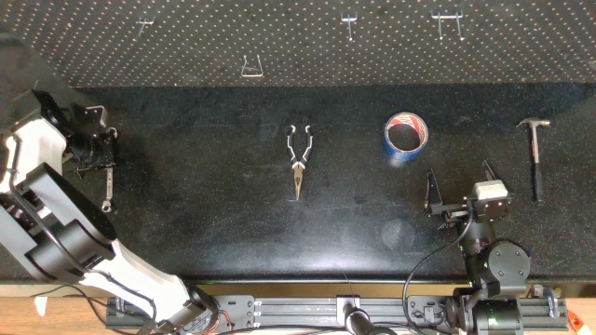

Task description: Place Tools Onto Pegboard

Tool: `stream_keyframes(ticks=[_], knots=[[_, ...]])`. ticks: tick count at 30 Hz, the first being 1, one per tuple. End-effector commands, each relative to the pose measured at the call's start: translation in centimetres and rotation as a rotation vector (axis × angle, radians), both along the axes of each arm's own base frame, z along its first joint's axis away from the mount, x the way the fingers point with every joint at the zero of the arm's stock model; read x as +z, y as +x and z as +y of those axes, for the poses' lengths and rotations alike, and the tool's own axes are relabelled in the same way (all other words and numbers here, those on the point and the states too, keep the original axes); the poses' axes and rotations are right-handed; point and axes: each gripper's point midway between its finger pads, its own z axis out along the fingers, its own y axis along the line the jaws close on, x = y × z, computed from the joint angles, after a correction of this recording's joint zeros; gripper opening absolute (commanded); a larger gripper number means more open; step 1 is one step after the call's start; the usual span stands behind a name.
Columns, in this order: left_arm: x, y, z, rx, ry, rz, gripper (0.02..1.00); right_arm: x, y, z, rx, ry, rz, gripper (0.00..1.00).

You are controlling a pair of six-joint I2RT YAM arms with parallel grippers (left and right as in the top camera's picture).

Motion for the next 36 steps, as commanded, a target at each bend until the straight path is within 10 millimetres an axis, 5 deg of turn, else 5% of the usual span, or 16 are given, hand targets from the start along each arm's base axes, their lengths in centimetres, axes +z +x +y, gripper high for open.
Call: stream_keyframes(ticks=[1,11,16,22,26,29,36], knots=[[-0.3,0.5,0.2,-0.002,-0.010,-0.005,0.148,0.0,0.0,0.0,-0.002,-0.012,-0.002,0.976],[-0.1,0.4,0.1,-0.003,-0.011,-0.005,0.066,0.0,0.0,0.0,-0.002,-0.012,-0.002,0.976],[1.7,1.4,0.8,-0.004,0.038,-0.067,0.029,0.0,0.0,0.0,-0.002,-0.012,-0.002,0.976],[7.5,2.6,1.0,-0.012,0.108,-0.210,0.027,0.0,0.0,0.0,-0.002,-0.012,-0.002,0.976],[15.0,2.1,-1.1,0.072,0.098,-0.383,0.027,0.0,0.0,0.0,-0.002,-0.012,-0.002,0.974],[19.1,-0.2,-3.7,0.053,0.096,-0.445,0.027,0.0,0.0,0.0,-0.002,-0.012,-0.002,0.976],[20.3,-6.0,-9.0,0.032,0.099,-0.520,0.029,0.0,0.0,0.0,-0.002,-0.012,-0.002,0.976]])
